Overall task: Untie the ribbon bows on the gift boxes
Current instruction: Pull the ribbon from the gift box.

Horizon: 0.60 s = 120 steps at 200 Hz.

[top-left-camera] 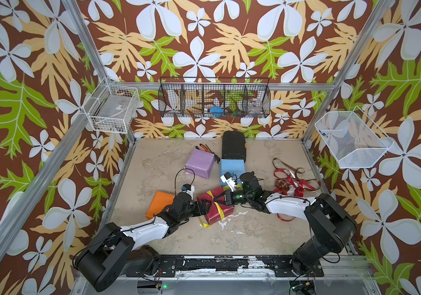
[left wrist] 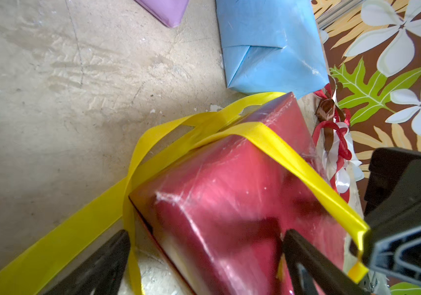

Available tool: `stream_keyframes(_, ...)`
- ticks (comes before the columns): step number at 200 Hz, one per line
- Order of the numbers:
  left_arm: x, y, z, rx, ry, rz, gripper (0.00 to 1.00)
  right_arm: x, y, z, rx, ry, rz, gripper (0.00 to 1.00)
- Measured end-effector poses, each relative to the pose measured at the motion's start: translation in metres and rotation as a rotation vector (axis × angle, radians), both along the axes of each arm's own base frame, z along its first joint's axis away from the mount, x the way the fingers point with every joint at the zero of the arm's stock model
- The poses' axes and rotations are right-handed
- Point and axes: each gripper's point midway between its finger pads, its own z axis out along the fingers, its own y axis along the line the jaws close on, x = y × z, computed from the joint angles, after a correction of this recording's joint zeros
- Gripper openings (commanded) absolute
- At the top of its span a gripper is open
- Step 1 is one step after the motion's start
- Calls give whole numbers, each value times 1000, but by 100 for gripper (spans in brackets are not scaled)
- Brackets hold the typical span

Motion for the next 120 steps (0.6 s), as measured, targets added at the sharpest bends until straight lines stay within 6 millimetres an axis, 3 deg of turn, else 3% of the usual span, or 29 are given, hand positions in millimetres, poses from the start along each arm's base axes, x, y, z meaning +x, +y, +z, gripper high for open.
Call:
stream_keyframes(63,2,-17,-2,-65,11,-49,100,-3,4,6,39,14,25,0)
stream_keyframes(120,8,-18,-7,-56,17,-34,100,5,9,61,91,-70,29,0)
